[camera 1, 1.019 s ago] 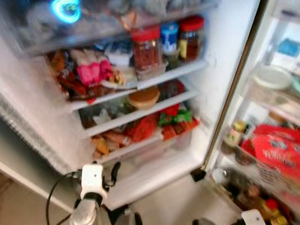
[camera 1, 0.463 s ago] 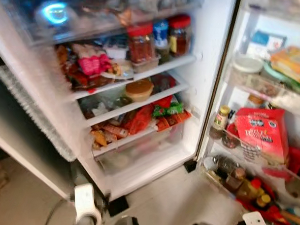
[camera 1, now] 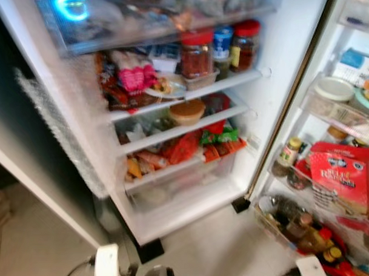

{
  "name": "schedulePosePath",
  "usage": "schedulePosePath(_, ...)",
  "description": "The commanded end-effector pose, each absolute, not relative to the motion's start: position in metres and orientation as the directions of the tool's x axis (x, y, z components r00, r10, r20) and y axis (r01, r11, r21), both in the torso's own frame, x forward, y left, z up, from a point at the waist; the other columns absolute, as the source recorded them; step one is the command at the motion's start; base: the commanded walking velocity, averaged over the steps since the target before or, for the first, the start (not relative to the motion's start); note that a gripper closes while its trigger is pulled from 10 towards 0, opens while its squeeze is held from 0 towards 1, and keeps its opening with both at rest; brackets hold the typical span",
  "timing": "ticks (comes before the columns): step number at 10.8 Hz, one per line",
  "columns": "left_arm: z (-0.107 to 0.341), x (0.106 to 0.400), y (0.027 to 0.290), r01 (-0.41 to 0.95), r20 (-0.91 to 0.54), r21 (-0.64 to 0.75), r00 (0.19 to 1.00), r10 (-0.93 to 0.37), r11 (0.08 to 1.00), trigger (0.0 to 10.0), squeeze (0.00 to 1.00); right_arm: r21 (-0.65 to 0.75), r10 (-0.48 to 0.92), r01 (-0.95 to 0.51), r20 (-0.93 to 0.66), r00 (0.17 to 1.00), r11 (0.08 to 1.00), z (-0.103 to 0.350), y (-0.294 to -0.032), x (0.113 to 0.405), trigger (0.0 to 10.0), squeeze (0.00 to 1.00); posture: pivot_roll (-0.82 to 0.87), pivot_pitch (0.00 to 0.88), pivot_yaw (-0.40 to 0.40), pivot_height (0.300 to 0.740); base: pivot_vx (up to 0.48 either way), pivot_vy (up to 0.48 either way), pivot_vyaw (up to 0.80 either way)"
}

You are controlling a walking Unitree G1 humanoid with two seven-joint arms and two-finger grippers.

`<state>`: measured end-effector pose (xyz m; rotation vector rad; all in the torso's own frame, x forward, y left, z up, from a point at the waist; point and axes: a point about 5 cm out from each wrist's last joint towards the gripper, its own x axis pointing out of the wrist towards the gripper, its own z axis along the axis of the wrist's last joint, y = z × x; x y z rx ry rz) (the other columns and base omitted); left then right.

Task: Restocking fridge

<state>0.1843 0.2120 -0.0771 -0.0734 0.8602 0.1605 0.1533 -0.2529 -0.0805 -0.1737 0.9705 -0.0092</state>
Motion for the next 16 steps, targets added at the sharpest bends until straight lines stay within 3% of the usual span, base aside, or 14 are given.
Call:
schedulePosePath(1, -0.0805, 0.1793, 0.2106, -0.157, -0.782, 0.007, 0.615, 0.103, 0.988, 10.0, 0.00, -0.148, -0.096, -0.056, -0.843, 0.529, 0.987, -0.0845, -0.2562, 0.1418, 10.0, 0.00, -0.02, 0.046, 0.021, 0.651, 0.000, 0.326, 0.00)
schedulePosePath(16, -0.0818, 0.1755, 0.2176, -0.140, -0.801, 0.024, 0.589, 0.103, 0.990, 10.0, 0.00, -0.174, -0.111, -0.073, -0.844, 0.525, 0.982, -0.0864, -0.2499, 0.1427, 10.0, 0.00, -0.01, 0.007, 0.053, 0.651, 0.000, 0.322, 0.05)
